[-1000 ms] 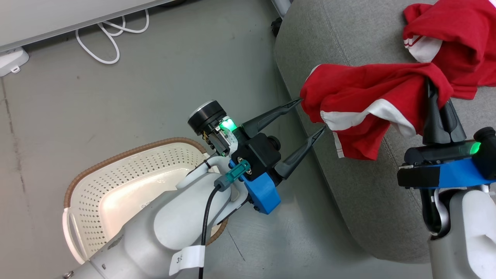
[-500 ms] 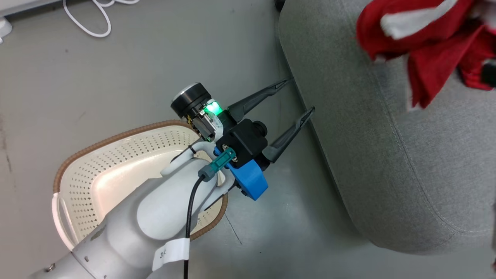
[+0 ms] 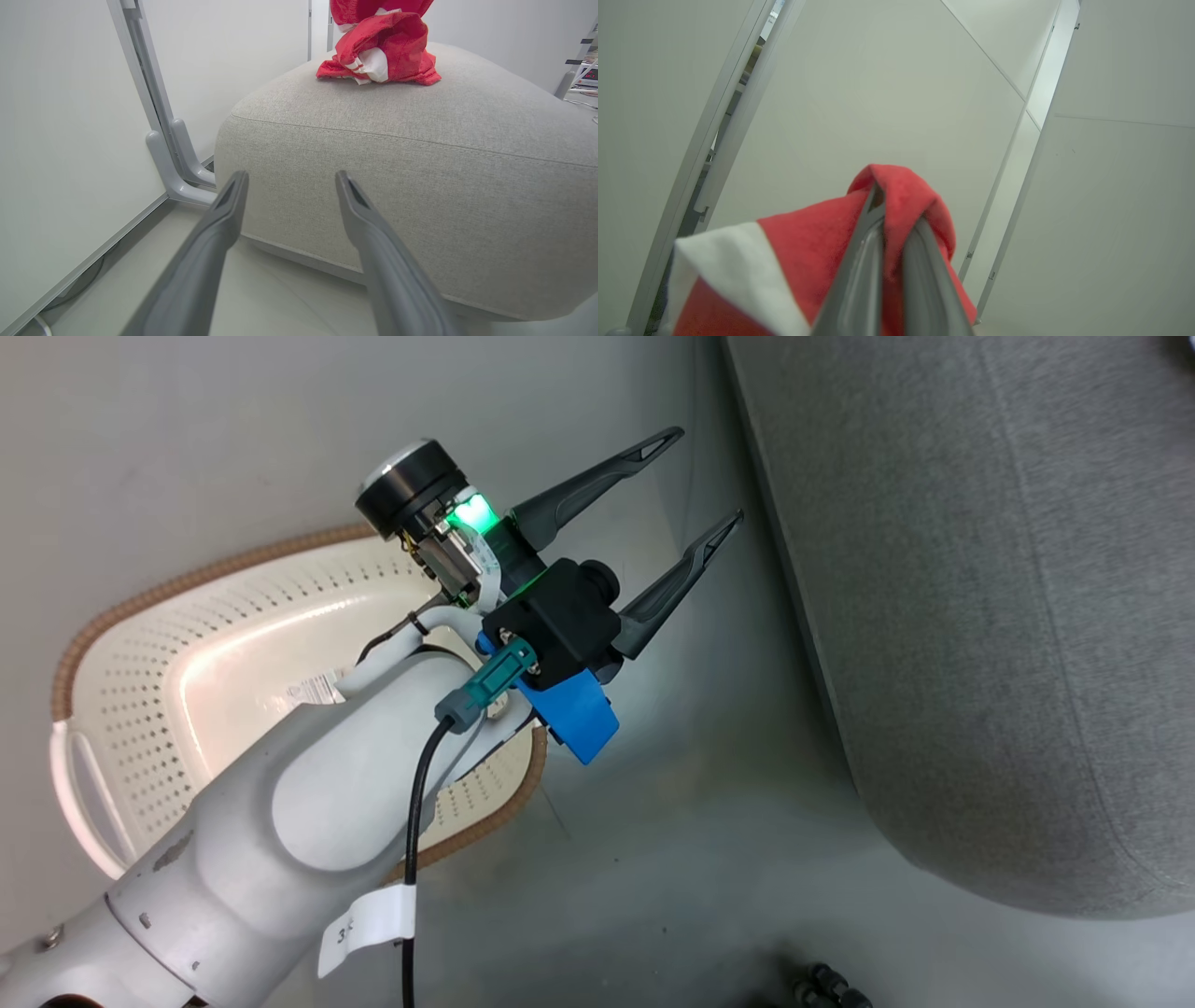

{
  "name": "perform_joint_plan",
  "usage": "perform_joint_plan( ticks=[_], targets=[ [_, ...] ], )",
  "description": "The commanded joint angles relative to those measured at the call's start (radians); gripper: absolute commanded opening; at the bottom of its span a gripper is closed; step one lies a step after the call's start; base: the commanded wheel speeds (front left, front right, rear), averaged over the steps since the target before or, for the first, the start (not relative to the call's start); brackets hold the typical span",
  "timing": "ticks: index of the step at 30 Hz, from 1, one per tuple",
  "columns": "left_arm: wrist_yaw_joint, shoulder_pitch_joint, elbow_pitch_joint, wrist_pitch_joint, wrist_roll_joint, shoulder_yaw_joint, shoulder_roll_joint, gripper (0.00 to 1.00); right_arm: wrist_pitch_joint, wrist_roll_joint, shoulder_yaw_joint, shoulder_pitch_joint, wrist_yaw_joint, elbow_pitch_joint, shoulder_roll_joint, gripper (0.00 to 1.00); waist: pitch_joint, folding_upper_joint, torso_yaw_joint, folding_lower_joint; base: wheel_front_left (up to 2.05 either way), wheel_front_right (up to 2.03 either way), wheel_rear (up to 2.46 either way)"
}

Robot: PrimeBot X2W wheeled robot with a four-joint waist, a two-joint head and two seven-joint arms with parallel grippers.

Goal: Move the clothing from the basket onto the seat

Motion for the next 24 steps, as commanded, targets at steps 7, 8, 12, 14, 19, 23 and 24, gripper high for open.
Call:
perform_joint_plan(
  ticks=[7, 8, 12, 14, 19, 23, 24],
  targets=[
    [0.001, -0.037, -0.044, 0.023, 0.016, -0.013, 0.022, 1.00, 0.000, -0.048, -0.053, 0.080, 0.000, 0.100, 0.066, 0.00, 0.110, 0.0000, -0.010, -0.0001, 0.00, 0.00, 0.00],
    [0.001, -0.041, -0.049, 0.025, 0.018, -0.016, 0.025, 1.00, 0.000, -0.059, -0.058, 0.094, 0.000, 0.107, 0.082, 0.00, 0.118, 0.0000, -0.009, -0.0001, 0.00, 0.00, 0.00],
    [0.000, -0.047, -0.067, 0.035, 0.022, -0.023, 0.040, 1.00, 0.000, -0.082, -0.081, 0.129, 0.000, 0.129, 0.142, 0.00, 0.148, 0.0000, -0.007, -0.0001, 0.00, 0.00, 0.00],
    [0.001, -0.050, -0.073, 0.038, 0.022, -0.023, 0.046, 1.00, 0.000, -0.091, -0.083, 0.144, 0.000, 0.135, 0.173, 0.00, 0.157, 0.0000, -0.007, -0.0001, 0.00, 0.00, 0.00],
    [0.006, -0.053, -0.082, 0.042, 0.018, -0.026, 0.055, 1.00, 0.000, -0.098, -0.071, 0.163, 0.000, 0.173, 0.214, 0.00, 0.168, 0.0000, -0.004, -0.0001, 0.00, 0.00, 0.00],
    [0.010, -0.055, -0.084, 0.042, 0.013, -0.026, 0.060, 1.00, 0.000, -0.106, -0.062, 0.169, 0.000, 0.192, 0.236, 0.00, 0.166, 0.0000, -0.004, -0.0001, 0.00, 0.00, 0.00],
    [0.011, -0.055, -0.084, 0.041, 0.012, -0.026, 0.060, 1.00, 0.000, -0.106, -0.059, 0.169, 0.000, 0.192, 0.240, 0.00, 0.164, 0.0000, -0.005, -0.0001, 0.00, 0.00, 0.00]
  ],
)
